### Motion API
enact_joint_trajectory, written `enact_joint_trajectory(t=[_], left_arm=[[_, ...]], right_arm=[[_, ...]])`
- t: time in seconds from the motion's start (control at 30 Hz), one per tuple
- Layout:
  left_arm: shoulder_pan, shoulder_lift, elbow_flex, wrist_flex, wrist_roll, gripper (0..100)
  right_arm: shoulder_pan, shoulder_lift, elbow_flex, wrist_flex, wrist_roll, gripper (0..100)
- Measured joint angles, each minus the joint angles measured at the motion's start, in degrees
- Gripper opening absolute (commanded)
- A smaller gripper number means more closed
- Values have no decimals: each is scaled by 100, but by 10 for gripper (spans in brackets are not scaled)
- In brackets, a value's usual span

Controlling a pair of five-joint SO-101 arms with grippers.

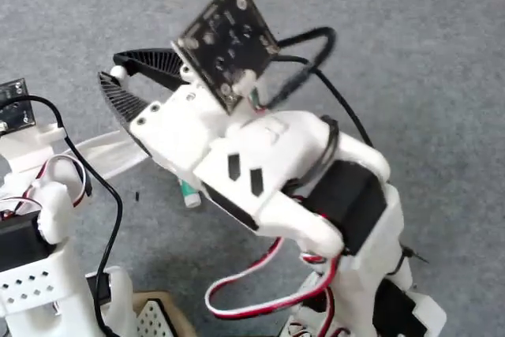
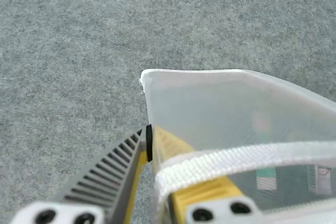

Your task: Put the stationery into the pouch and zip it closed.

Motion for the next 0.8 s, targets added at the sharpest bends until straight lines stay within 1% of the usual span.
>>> enact_joint_trajectory(t=[0.63,0.8], left_arm=[[0,0,0,0,0,29],[0,0,0,0,0,29]], right_arm=[[-18,-334,18,0,0,12],[-149,-334,563,0,0,12]])
